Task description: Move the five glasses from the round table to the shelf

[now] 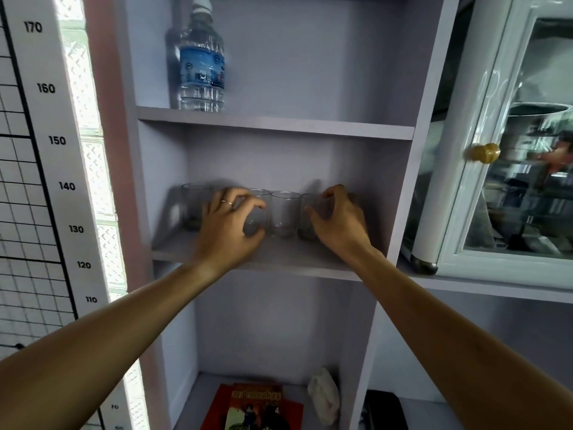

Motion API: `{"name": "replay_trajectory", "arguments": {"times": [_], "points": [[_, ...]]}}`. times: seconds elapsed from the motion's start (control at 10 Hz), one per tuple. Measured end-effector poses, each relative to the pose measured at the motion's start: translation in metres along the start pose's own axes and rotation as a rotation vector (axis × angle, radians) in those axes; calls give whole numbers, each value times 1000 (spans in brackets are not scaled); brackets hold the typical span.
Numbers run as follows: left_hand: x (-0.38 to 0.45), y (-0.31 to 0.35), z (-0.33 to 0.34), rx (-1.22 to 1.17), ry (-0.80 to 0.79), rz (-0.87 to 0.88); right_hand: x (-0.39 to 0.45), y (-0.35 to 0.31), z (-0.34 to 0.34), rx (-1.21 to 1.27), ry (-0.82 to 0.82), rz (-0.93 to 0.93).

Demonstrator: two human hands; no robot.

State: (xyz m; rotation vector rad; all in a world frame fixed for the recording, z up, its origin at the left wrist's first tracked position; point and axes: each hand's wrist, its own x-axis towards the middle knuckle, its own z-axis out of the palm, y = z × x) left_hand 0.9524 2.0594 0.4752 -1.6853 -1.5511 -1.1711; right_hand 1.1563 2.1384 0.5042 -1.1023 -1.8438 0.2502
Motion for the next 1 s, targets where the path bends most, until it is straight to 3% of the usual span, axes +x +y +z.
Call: {"name": "replay_trajectory", "arguments": {"times": [0.1,0.2,0.8,1.0], "points": [[-3,-13,-1,134,-73,-84,-11,-9,13,-335,43,-201],[-1,-19,2,156,-230,-197,-18,-20,30,-421,-66,-281],[0,-21,3,140,-326,-198,-17,-33,34,-512,-232,-130],[-27,-16,-16,173,-182,-131,-62,-27,24,-408,-114,-115]]}}
